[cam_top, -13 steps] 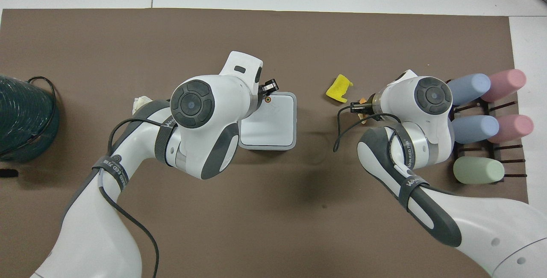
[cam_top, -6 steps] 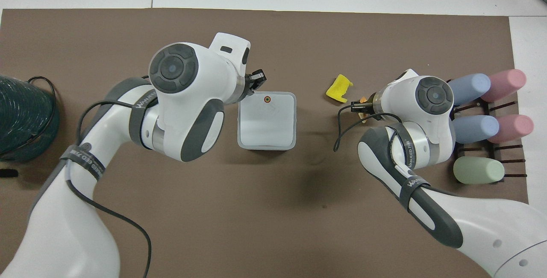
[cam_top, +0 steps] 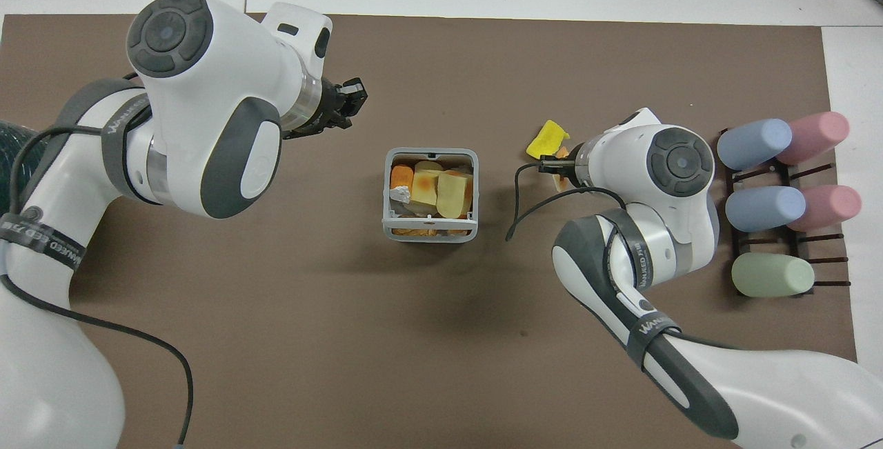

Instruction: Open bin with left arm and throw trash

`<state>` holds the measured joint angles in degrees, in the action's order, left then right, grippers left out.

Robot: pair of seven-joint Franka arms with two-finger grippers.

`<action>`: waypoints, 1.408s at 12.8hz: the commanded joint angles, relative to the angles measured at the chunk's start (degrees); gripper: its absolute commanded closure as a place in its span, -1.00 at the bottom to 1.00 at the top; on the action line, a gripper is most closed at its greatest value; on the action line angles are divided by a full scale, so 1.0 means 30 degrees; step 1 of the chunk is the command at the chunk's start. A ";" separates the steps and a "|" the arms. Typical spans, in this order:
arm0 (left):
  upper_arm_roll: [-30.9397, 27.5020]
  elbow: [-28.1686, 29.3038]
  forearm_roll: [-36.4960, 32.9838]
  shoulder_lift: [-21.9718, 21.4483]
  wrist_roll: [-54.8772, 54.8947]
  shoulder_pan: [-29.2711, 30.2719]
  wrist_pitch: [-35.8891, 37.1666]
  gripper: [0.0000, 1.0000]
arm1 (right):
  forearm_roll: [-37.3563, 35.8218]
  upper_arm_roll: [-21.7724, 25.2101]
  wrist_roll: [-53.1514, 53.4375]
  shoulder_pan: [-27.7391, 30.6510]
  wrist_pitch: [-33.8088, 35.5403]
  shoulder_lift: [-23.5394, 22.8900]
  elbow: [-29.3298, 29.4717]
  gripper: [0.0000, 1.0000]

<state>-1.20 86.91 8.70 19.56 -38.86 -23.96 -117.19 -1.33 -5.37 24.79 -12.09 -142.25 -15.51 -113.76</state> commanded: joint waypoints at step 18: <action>-0.0040 0.8907 -0.2433 -0.1396 1.2280 0.5408 -0.7071 -0.52 | 0.0414 -0.0143 0.8641 -0.5347 0.3149 -0.0455 0.4782 -1.00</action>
<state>-1.60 110.39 2.57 15.46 -2.73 -8.28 -134.35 -1.14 -5.59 50.26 -28.14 -133.86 -15.90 -101.50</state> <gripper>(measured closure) 0.229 0.233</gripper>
